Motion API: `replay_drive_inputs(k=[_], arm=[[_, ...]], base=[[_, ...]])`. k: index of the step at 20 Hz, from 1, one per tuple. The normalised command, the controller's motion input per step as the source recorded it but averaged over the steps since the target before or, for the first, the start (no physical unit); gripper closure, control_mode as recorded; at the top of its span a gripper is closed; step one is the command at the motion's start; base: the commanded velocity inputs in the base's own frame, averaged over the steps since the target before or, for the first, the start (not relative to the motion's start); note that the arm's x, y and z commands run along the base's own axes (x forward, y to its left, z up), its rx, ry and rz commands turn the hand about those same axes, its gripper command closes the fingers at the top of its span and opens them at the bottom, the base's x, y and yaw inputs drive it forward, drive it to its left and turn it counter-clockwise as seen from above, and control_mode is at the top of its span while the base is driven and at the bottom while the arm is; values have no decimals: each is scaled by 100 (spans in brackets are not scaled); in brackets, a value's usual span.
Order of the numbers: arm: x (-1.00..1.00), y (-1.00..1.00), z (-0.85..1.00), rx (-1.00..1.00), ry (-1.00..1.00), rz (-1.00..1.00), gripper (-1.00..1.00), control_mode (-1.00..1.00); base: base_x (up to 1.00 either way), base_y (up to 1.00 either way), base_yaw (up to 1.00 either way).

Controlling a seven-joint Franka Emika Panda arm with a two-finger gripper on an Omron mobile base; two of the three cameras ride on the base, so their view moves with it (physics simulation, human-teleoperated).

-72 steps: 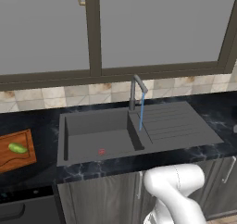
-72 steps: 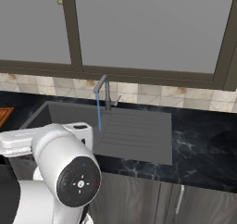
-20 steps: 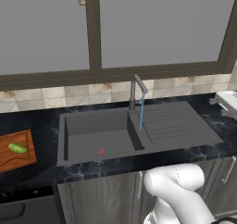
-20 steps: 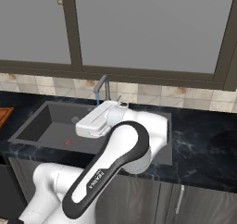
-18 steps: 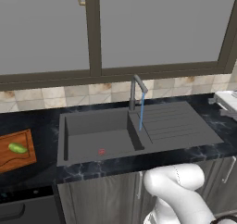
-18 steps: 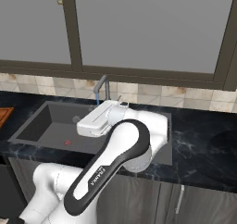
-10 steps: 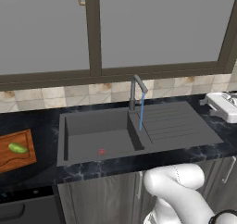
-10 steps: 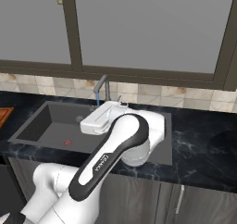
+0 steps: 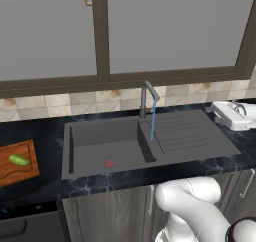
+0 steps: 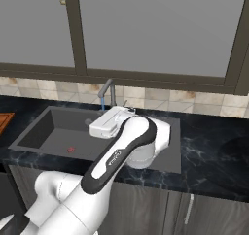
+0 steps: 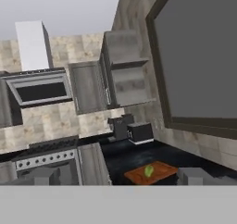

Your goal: Pick the mango from the sink and place it on the cutting board to airdry. Then turn off the sink faucet.

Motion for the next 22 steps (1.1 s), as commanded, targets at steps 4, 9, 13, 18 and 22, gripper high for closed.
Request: replay_drive_inputs(k=[4, 9, 13, 18, 22], arm=[[37, 0, 0, 10, 1, 0, -100, -100], [24, 0, 0, 1, 0, 3, -100, -100], [13, 0, -4, 0, 0, 6, -100, -100], [9, 0, -15, 0, 0, 6, -100, -100], [16, 0, -19, 0, 0, 4, -100, -100]], base=[[0, 0, 0], [0, 0, 0], [0, 0, 0], [0, 0, 0], [0, 0, 0]])
